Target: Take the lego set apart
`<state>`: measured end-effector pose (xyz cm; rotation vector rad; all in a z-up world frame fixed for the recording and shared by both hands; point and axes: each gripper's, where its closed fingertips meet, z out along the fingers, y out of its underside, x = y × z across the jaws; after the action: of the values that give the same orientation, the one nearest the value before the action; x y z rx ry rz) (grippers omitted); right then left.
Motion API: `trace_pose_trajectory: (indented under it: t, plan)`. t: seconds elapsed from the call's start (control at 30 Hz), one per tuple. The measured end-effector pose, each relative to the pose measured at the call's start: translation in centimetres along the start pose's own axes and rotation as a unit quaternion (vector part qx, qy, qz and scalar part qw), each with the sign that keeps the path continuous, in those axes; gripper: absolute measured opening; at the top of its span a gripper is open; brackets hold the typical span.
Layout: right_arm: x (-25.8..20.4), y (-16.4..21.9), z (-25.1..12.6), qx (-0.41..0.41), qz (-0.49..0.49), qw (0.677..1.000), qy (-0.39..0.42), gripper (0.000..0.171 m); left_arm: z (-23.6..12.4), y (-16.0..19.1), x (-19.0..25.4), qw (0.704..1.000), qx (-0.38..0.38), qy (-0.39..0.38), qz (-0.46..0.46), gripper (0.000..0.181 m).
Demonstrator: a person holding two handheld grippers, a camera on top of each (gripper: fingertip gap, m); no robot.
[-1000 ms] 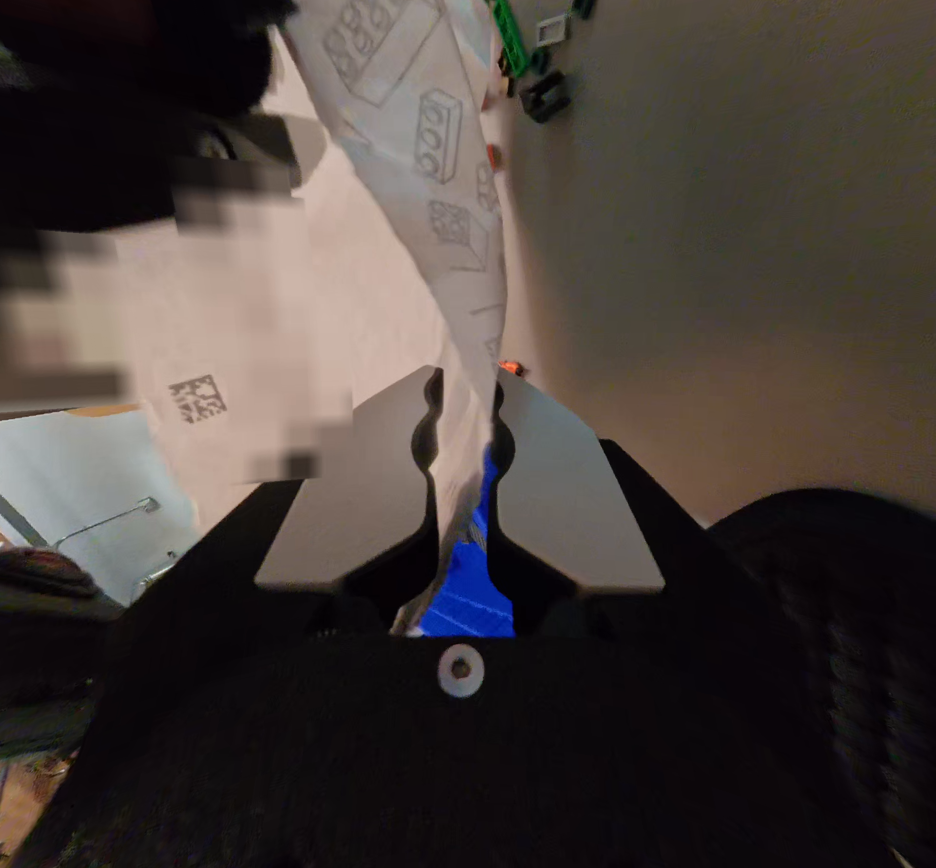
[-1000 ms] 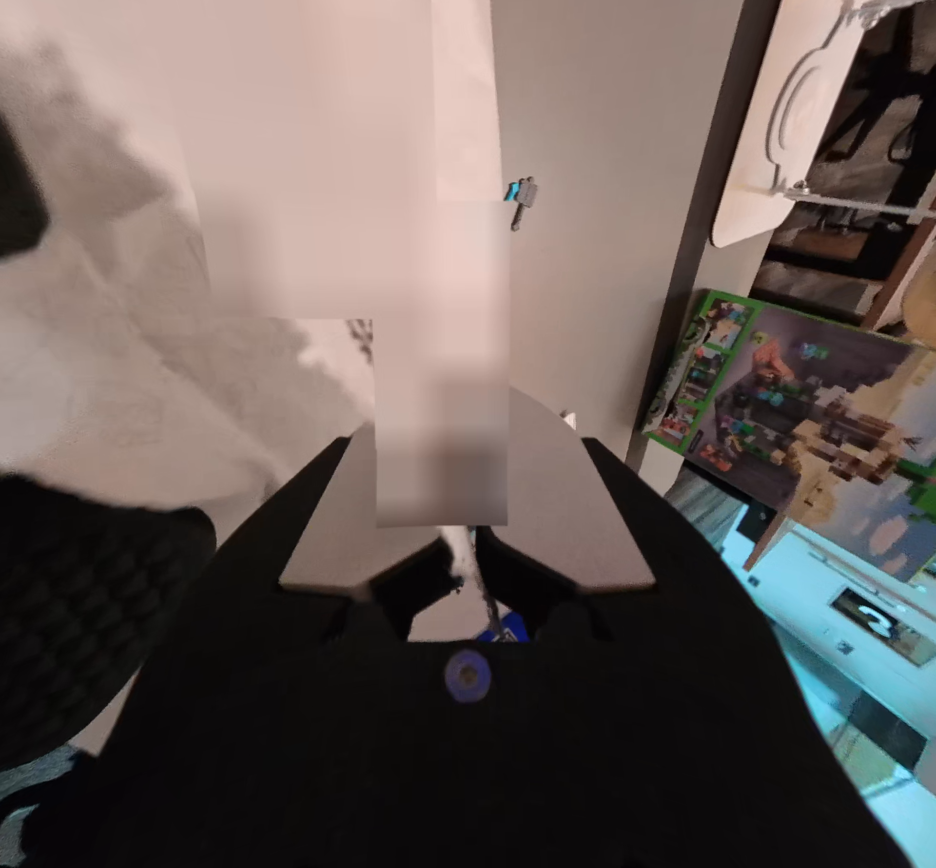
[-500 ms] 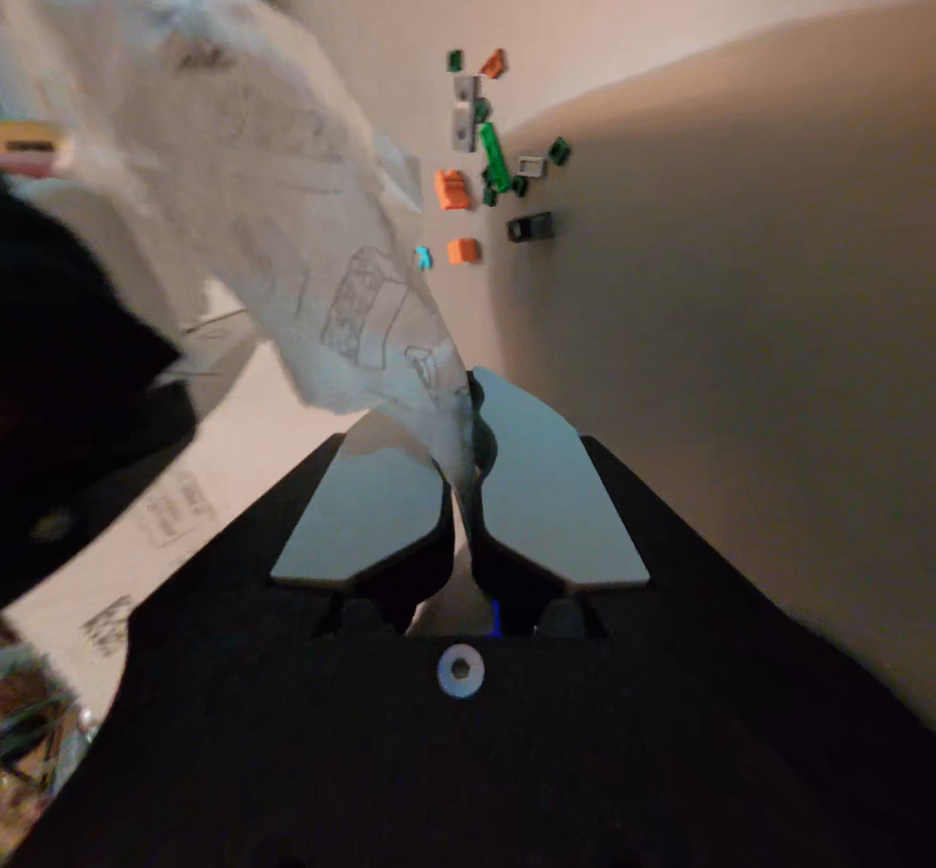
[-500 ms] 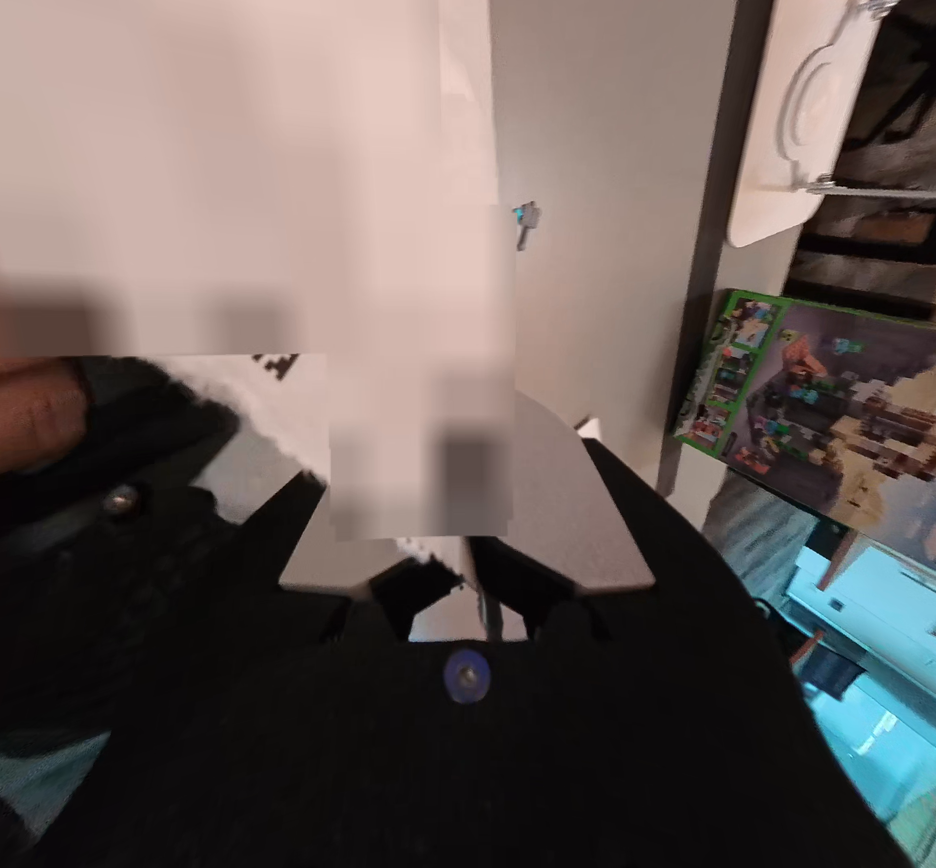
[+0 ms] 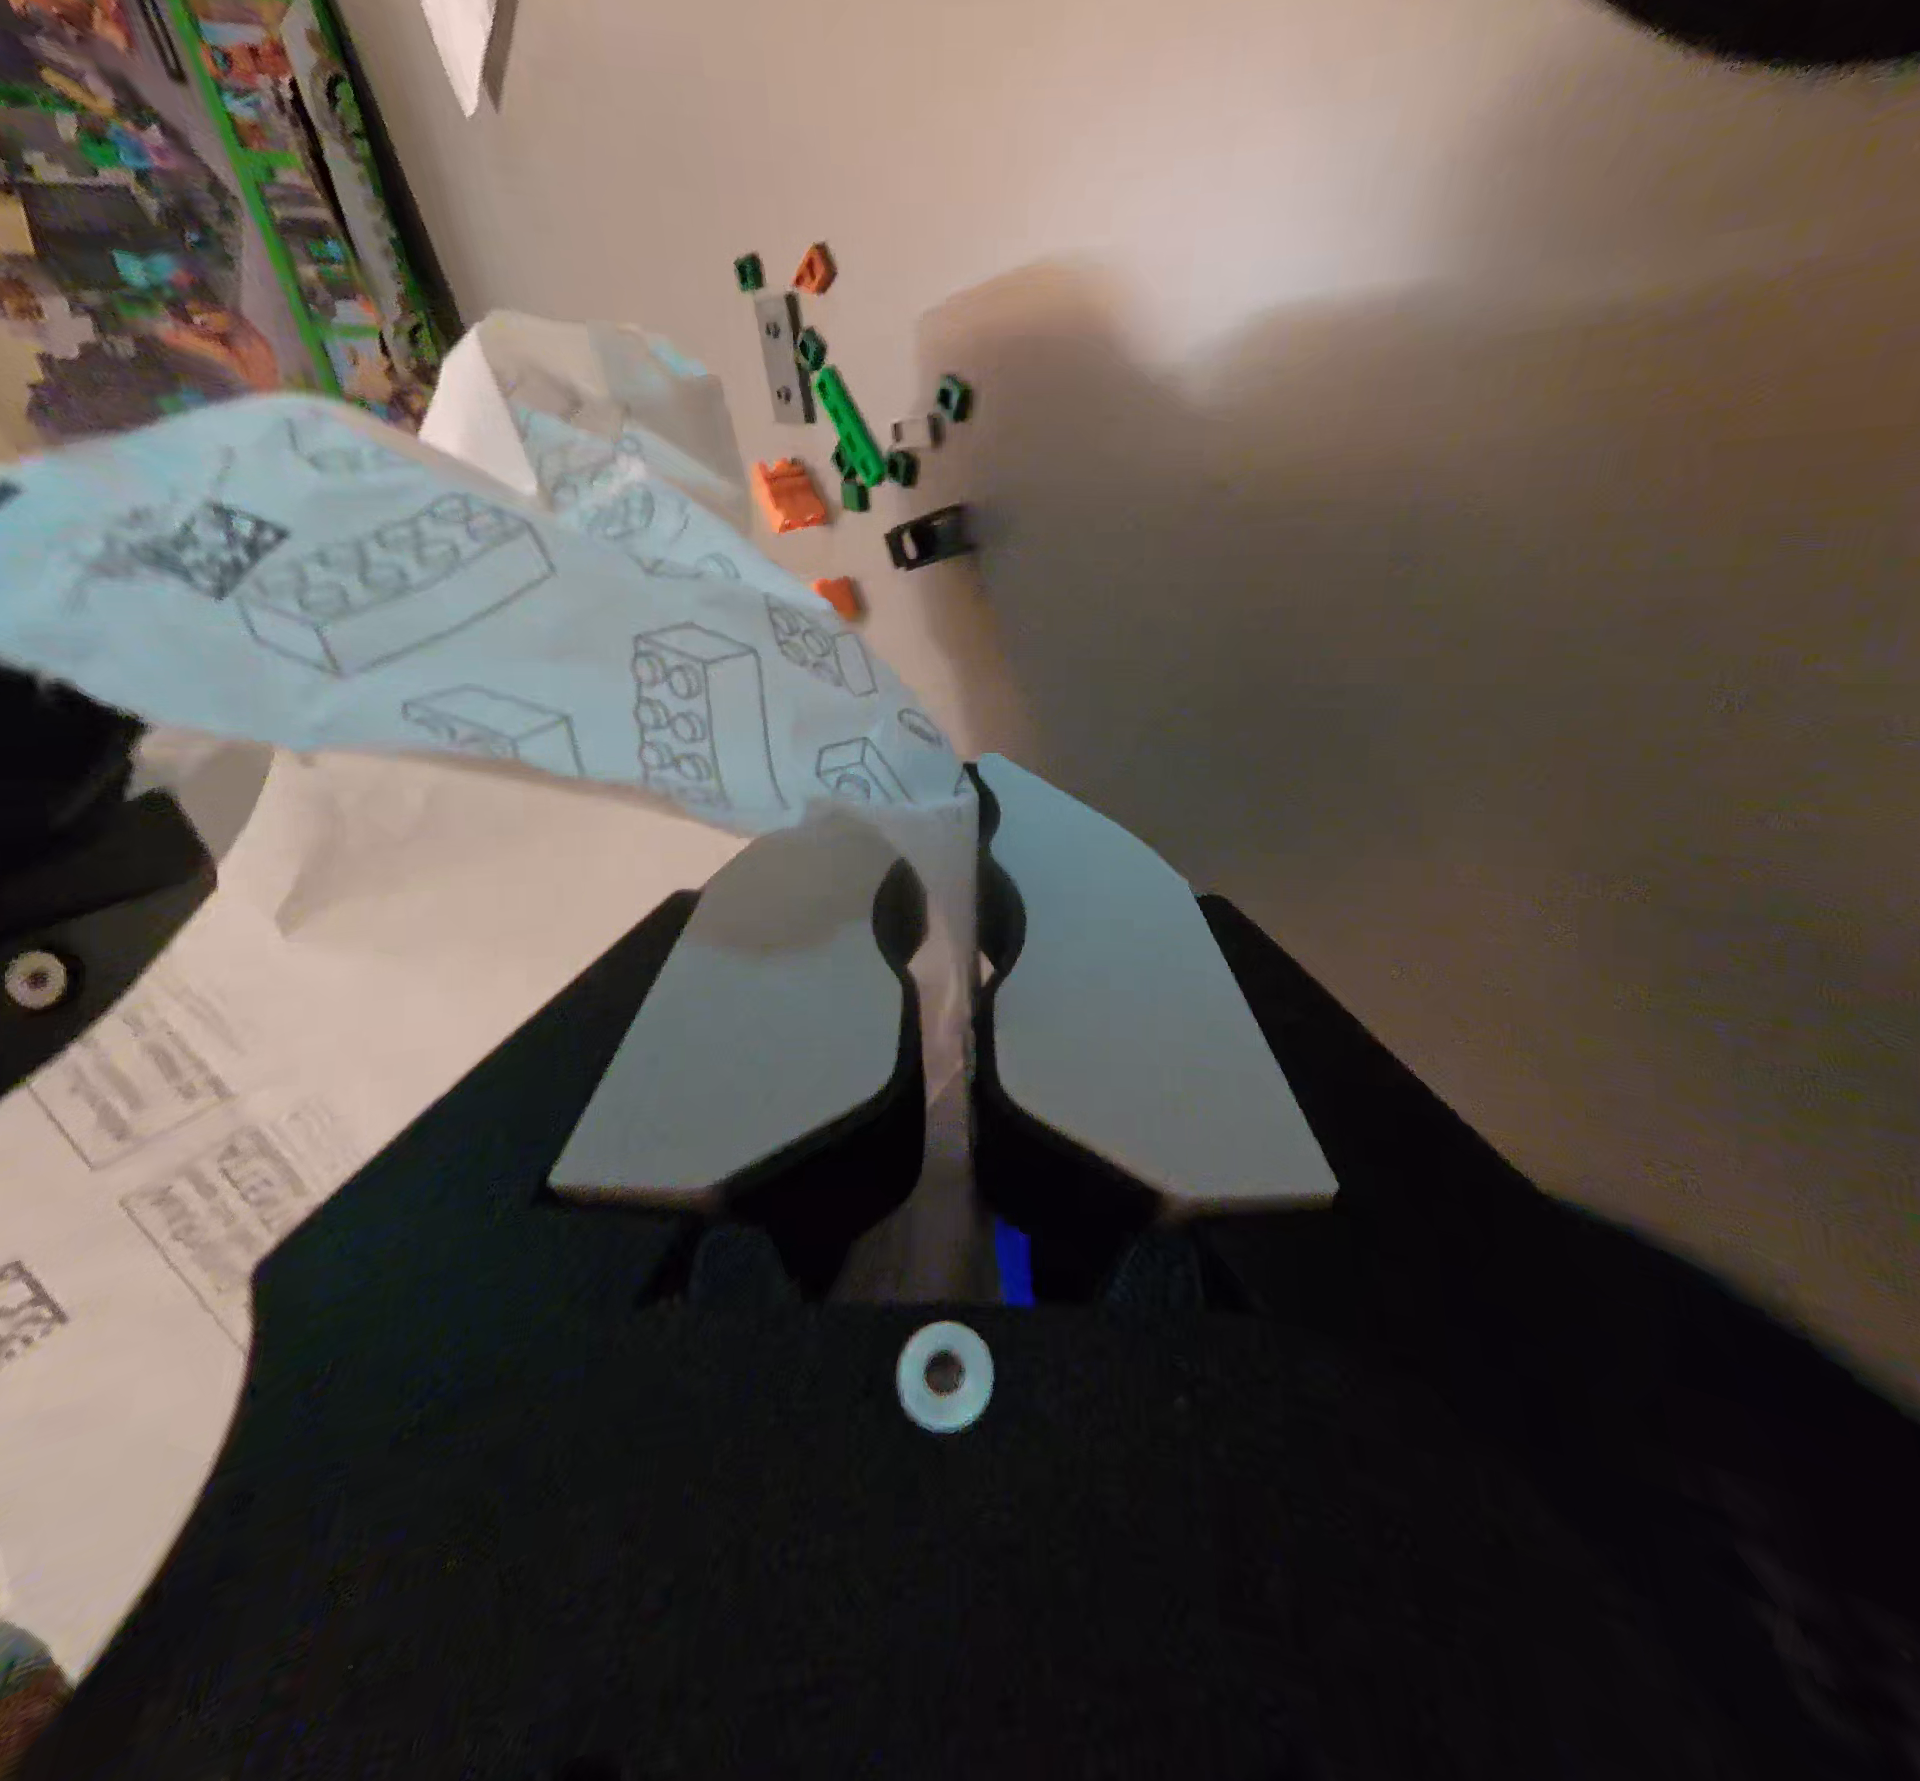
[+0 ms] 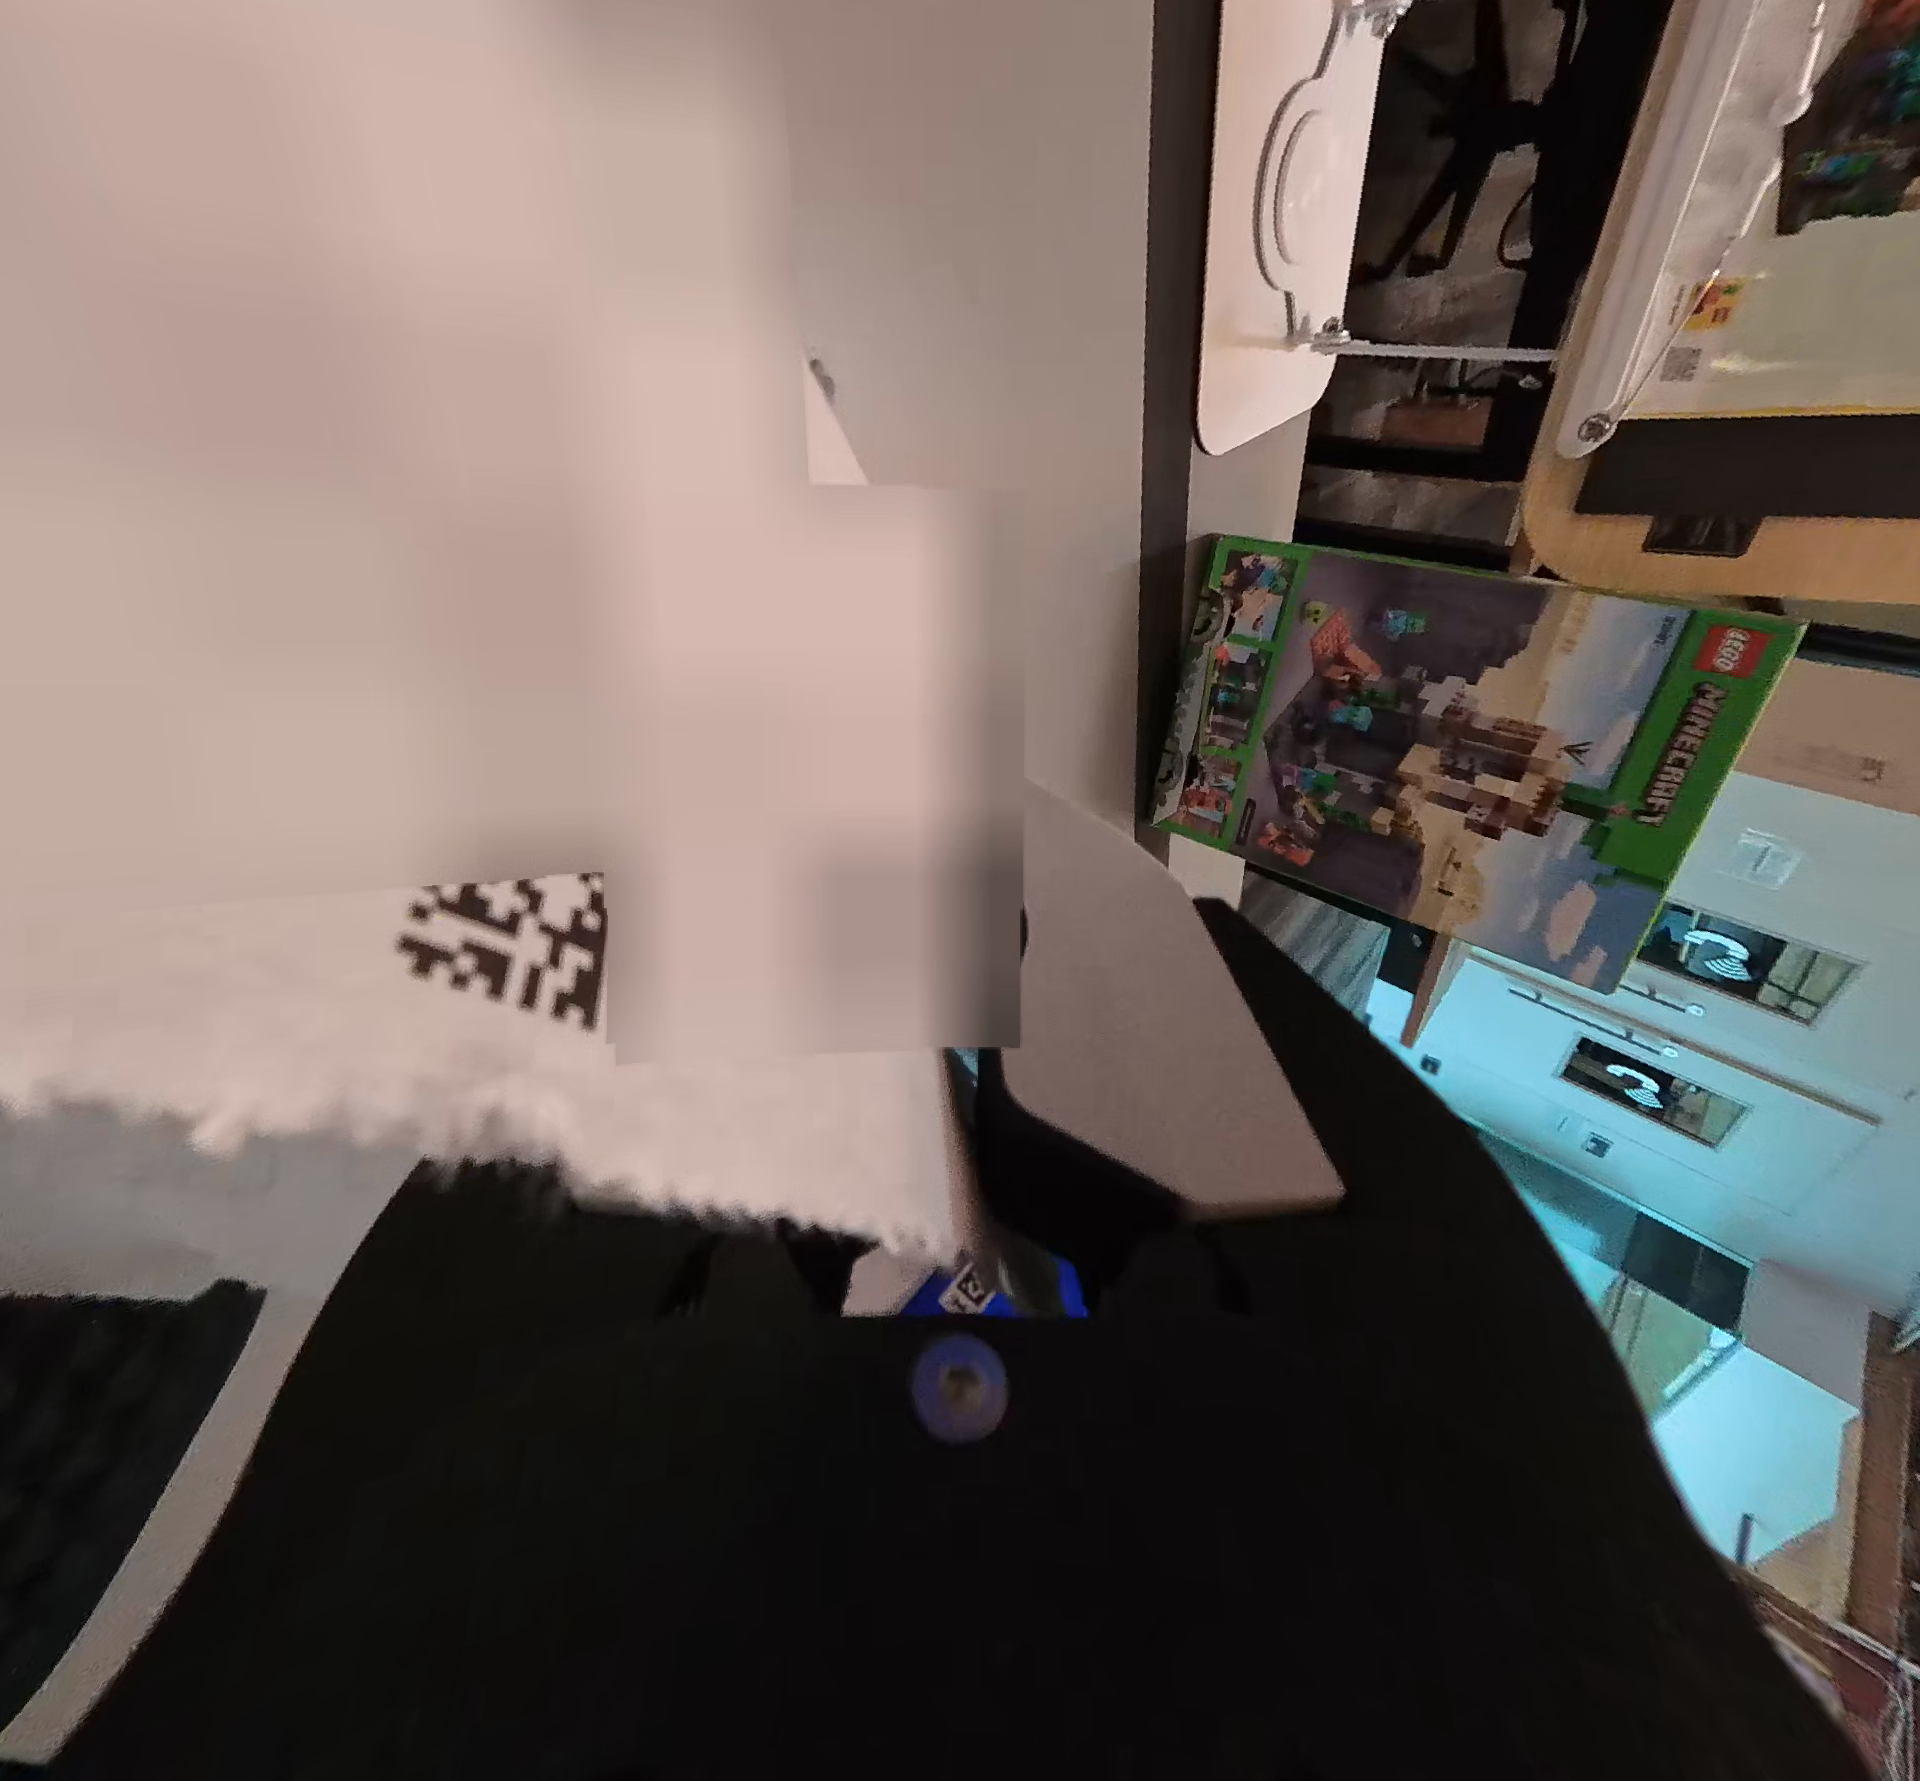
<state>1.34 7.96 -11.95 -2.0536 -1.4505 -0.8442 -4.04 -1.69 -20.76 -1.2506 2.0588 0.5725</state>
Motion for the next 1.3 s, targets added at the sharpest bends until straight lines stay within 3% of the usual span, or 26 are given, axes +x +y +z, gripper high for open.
trace_pose_trajectory:
  t: [0.03, 0.33, 0.57, 0.73, 1.0, 1.3]
  plan:
    - [0.1, 0.1, 0.0, -0.002, 0.001, 1.0, 0.0, 0.0, 0.1, 0.3, -0.3, 1.0, -0.004, -0.009, -0.003, 0.004]
    - [-1.4, 0.5, 0.7, -0.009, -0.037, 0.999, -0.024, 0.0, -0.1, 1.0, -2.0, 0.999, 0.008, -0.051, -0.011, 0.0]
    - [2.5, 0.4, 0.3, -0.001, 0.019, 0.999, 0.035, 0.0, -1.1, -0.5, -1.2, 0.997, 0.048, -0.057, 0.013, 0.0]
    - [1.9, 0.3, 0.6, -0.002, 0.026, 0.999, 0.027, 0.0, -1.4, -1.3, 0.4, 0.997, 0.06, -0.035, 0.046, 0.0]
    - [1.5, 1.5, 0.2, -0.004, 0.008, 1.0, 0.023, 0.0, -2.0, -0.4, -0.5, 0.996, 0.08, -0.021, 0.014, 0.0]
    - [1.0, 3.0, 1.0, -0.021, -0.009, 1.0, 0.009, 0.0, -3.1, -0.3, -2.8, 0.992, 0.097, -0.086, -0.003, 0.024]
